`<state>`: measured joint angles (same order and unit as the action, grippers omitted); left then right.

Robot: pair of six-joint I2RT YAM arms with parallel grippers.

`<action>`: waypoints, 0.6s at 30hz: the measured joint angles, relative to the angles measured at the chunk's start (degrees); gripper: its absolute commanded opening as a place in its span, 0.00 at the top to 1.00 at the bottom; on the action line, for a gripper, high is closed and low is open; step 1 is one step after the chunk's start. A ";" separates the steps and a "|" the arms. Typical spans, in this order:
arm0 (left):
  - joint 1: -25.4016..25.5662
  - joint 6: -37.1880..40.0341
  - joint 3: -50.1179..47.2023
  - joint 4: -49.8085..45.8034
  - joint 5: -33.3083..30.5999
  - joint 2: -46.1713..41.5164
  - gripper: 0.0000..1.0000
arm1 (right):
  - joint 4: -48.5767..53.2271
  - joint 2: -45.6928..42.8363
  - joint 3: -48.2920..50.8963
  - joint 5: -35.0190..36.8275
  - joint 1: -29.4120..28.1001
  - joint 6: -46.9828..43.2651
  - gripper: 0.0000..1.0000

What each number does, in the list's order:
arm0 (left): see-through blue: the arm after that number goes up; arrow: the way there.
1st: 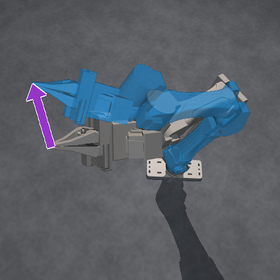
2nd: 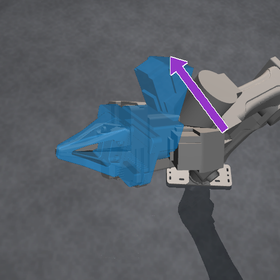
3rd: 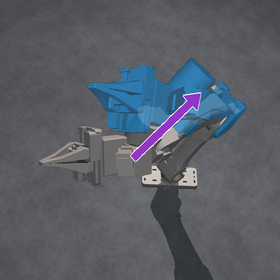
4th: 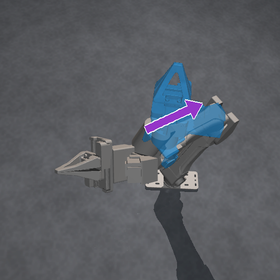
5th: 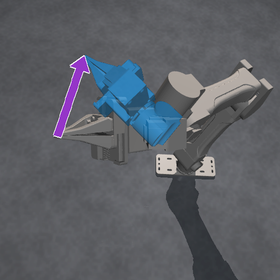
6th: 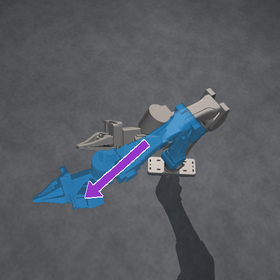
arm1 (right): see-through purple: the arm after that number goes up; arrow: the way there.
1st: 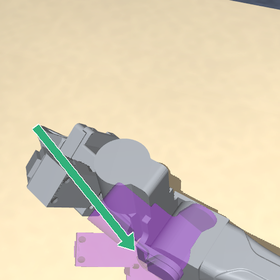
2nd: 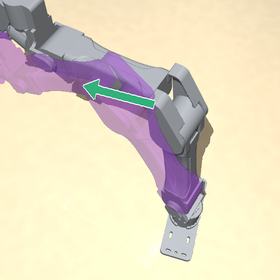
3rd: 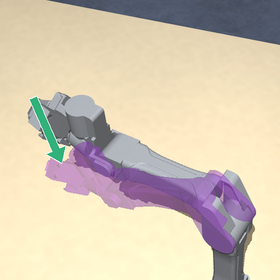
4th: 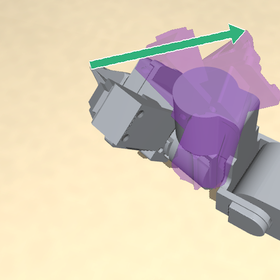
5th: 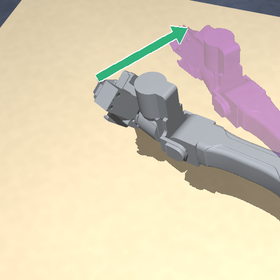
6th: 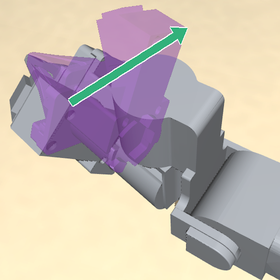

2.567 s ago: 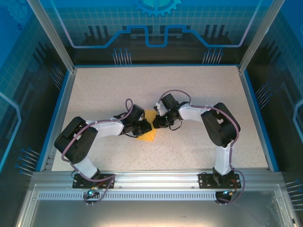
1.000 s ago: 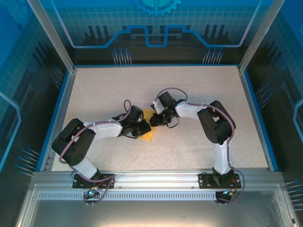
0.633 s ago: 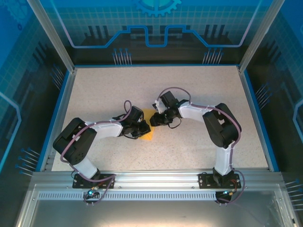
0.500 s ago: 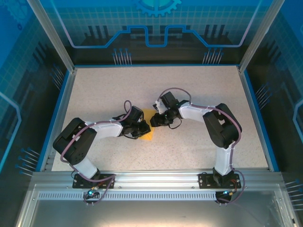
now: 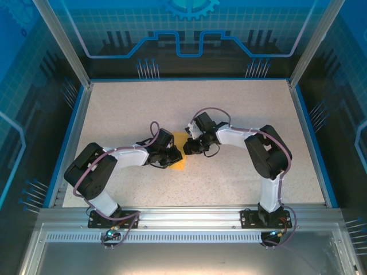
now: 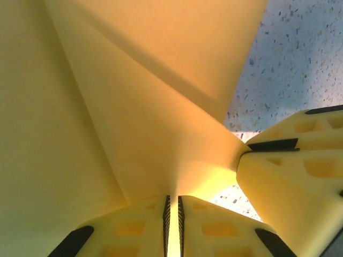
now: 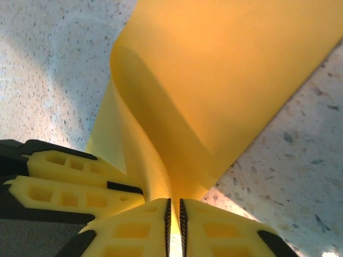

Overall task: Fold a paper plane with a square sheet of paper (pick it up from the middle)
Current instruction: Fold the triangle a second time at the center of the table.

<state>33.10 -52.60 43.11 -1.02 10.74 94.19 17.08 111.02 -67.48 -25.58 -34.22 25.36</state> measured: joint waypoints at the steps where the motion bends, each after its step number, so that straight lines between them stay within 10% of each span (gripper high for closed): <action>1: 0.00 0.00 0.00 0.00 0.00 0.00 0.81 | 0.00 0.00 0.00 0.02 -0.04 0.02 0.91; 18: 0.00 -0.02 -0.96 1.36 1.60 -2.43 0.75 | 0.52 3.23 -2.21 1.16 -0.04 -3.41 0.91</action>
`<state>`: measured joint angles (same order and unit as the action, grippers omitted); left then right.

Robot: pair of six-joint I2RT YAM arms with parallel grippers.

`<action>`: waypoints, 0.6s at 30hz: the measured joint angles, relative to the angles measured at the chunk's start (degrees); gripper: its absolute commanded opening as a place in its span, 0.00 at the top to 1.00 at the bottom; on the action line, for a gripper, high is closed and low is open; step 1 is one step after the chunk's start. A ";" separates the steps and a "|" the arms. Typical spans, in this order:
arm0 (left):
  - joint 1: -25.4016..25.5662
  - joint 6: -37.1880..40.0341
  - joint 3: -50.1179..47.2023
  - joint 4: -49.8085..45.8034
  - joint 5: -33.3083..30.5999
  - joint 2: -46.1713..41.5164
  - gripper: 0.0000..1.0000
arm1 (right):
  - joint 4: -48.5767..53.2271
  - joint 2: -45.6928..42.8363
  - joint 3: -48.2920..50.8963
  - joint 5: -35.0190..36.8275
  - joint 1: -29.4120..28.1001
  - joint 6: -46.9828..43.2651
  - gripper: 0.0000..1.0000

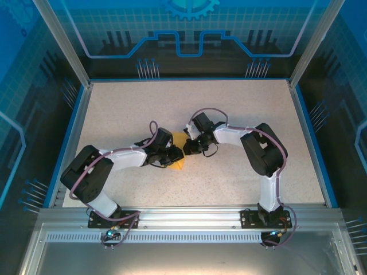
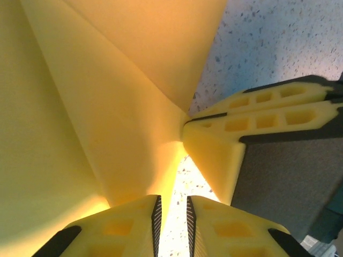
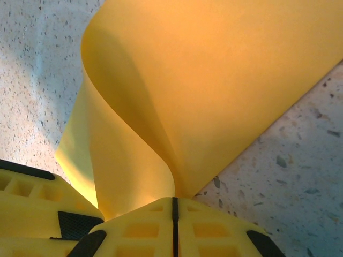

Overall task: Fold a paper plane with a square sheet of paper (pick it up from the middle)
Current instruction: Fold the triangle a second time at the center of the table.

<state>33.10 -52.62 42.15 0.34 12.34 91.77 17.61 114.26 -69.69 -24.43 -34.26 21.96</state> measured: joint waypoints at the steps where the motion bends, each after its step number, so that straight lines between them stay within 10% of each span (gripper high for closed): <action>1: 0.00 0.00 -0.26 0.04 0.20 0.00 0.75 | -0.07 0.11 -0.26 0.00 0.00 -0.02 0.90; 18: 0.00 0.02 -1.68 0.11 1.03 -0.02 0.68 | 0.57 1.68 -2.16 0.26 0.00 -1.29 0.89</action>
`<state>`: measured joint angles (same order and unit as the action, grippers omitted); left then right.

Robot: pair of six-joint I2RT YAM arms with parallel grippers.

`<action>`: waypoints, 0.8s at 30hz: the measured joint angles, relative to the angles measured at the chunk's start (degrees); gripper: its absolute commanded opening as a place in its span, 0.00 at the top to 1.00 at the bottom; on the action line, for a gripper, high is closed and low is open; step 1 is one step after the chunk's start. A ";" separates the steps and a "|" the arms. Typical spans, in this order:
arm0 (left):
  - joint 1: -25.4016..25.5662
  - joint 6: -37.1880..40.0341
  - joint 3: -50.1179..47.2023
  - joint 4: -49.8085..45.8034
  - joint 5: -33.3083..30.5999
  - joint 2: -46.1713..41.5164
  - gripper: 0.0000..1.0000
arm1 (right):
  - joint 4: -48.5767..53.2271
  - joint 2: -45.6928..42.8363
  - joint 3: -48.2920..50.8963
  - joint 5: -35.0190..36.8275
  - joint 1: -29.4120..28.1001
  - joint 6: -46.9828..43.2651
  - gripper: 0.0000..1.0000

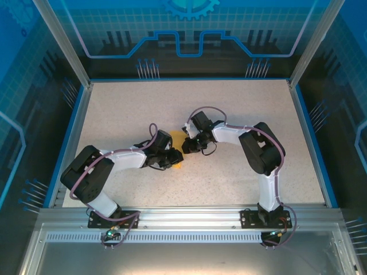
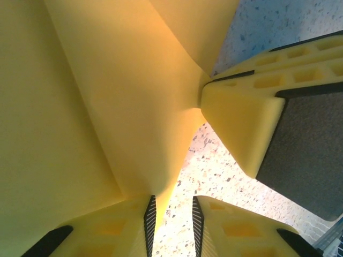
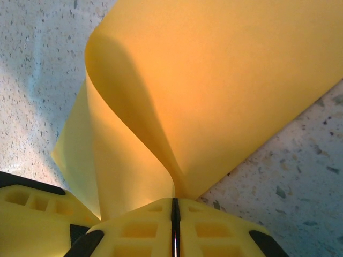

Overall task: Fold a paper plane with a square sheet of paper (pick it up from the middle)
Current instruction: Fold the triangle a second time at the center of the table.

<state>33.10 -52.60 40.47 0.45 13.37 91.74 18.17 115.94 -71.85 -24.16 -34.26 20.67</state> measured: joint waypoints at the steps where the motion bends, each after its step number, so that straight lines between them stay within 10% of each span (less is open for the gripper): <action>1: 0.00 0.02 -0.13 0.02 0.00 -0.04 0.66 | 0.09 0.04 -0.04 -0.02 0.00 -0.02 0.89; 14: 0.00 0.00 -1.40 -0.42 -0.24 -2.64 0.50 | 0.81 0.13 -0.26 0.17 -0.22 -0.87 0.89; 24: 0.00 0.00 -1.42 -2.19 -1.38 -2.34 0.69 | 1.14 0.13 -1.40 0.15 -0.26 -1.07 0.89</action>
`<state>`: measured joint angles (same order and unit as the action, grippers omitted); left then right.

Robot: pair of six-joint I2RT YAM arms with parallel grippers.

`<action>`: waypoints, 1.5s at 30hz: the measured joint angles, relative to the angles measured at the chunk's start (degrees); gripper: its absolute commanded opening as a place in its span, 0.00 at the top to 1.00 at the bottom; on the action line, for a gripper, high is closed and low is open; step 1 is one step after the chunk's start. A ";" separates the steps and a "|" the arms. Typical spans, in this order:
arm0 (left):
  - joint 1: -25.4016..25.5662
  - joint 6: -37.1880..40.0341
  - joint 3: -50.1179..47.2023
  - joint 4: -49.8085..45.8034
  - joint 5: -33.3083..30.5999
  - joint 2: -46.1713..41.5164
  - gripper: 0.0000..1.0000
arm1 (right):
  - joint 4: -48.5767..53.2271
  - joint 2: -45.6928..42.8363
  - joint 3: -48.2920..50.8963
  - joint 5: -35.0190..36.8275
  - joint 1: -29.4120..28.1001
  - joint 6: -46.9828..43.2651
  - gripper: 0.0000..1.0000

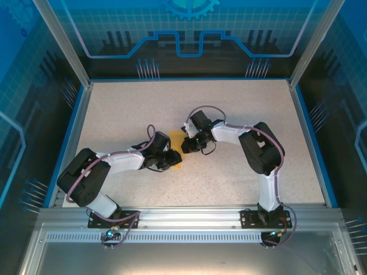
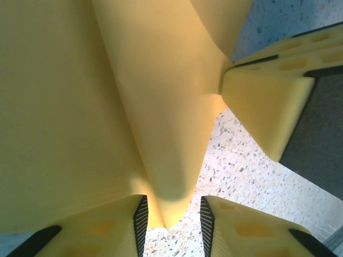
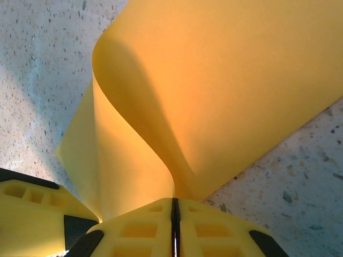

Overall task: Fold a paper plane with a square sheet of paper (pick it up from the middle)
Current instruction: Fold the triangle a second time at the center of the table.

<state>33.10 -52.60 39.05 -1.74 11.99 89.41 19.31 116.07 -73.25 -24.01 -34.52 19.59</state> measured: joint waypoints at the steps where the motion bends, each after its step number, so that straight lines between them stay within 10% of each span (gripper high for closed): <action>1: 0.00 0.00 0.00 -0.35 -0.20 0.11 0.70 | 0.09 0.02 -0.20 0.02 0.00 0.00 0.89; 45: 0.00 0.20 1.44 -7.54 -7.61 -3.06 0.84 | 1.27 2.19 -3.02 2.56 -0.72 -1.29 0.89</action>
<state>33.10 -52.40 40.49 -9.28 4.38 86.35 20.58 118.26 -76.27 -21.45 -35.24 18.31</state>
